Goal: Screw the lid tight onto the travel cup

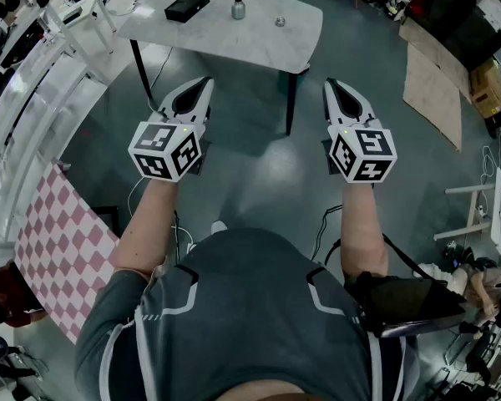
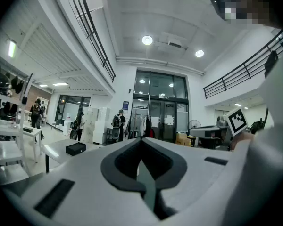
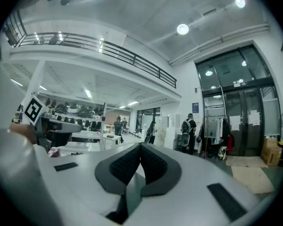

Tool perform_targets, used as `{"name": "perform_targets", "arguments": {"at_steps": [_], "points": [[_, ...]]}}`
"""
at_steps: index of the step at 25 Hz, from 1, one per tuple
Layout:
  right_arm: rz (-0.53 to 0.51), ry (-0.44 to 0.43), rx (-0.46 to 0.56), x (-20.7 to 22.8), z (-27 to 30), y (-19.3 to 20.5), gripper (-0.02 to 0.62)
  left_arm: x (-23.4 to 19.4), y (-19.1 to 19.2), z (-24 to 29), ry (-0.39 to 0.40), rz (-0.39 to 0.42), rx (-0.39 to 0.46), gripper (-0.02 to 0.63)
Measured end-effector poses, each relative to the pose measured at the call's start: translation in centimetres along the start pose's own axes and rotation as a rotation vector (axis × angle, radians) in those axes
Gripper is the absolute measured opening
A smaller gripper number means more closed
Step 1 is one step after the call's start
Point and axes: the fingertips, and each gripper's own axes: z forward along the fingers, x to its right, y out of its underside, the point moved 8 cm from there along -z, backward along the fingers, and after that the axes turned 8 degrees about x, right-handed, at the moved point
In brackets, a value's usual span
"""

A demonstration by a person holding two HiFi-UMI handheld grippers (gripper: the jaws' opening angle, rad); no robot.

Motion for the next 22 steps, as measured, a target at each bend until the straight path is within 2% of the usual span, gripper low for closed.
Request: {"name": "perform_targets", "arguments": {"at_steps": [10, 15, 22], "points": [[0.004, -0.013, -0.026, -1.4, 0.5, 0.3, 0.028, -1.6, 0.4, -1.0, -0.032, -0.002, -0.02, 0.009], [-0.002, -0.018, -0.044, -3.1, 2.2, 0.9, 0.028, -3.9, 1.2, -1.7, -0.052, 0.037, -0.041, 0.009], [-0.017, -0.016, -0.056, -5.7, 4.8, 0.9, 0.028, -7.9, 0.9, -3.0, -0.053, 0.025, -0.009, 0.009]]}}
